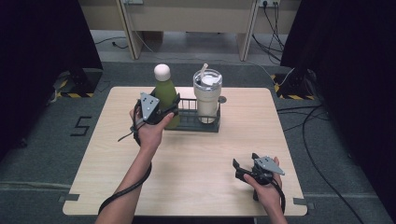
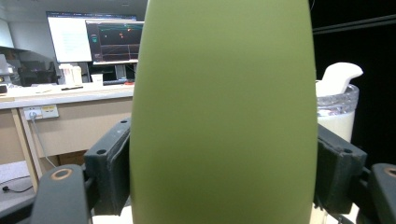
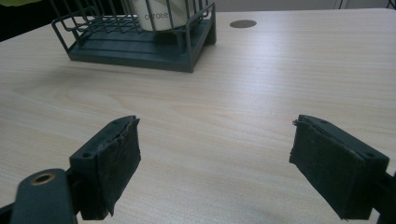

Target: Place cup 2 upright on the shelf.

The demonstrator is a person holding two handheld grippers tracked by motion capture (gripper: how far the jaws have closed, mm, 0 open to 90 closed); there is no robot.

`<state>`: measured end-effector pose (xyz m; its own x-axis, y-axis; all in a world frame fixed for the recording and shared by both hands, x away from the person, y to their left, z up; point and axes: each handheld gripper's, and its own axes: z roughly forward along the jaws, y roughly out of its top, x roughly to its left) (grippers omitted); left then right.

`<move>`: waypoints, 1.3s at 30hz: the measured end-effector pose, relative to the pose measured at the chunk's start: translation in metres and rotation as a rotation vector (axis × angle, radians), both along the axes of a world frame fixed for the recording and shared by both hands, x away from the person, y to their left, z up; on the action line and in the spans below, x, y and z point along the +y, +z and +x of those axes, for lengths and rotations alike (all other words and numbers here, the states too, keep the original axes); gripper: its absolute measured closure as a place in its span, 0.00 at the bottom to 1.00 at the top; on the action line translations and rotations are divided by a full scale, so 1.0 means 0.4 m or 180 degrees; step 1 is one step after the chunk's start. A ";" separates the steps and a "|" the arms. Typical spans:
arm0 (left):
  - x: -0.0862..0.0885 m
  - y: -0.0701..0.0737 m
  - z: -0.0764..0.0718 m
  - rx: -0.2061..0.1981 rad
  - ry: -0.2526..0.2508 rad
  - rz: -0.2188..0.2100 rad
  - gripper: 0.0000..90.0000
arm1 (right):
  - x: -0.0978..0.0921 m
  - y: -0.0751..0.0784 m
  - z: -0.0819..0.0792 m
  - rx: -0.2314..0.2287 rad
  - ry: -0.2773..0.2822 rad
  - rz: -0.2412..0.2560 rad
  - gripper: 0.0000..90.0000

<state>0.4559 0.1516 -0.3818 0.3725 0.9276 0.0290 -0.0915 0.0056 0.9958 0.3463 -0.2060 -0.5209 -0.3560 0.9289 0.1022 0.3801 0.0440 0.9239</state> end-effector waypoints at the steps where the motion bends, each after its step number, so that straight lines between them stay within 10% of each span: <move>1: -0.001 0.003 0.004 -0.0003 -0.0001 -0.0002 0.24 | 0.000 0.000 0.000 -0.0001 0.0003 0.0000 0.17; 39: -0.025 0.046 0.091 -0.0033 0.0001 -0.0043 0.24 | -0.002 0.000 0.001 0.0003 0.0002 0.0038 0.17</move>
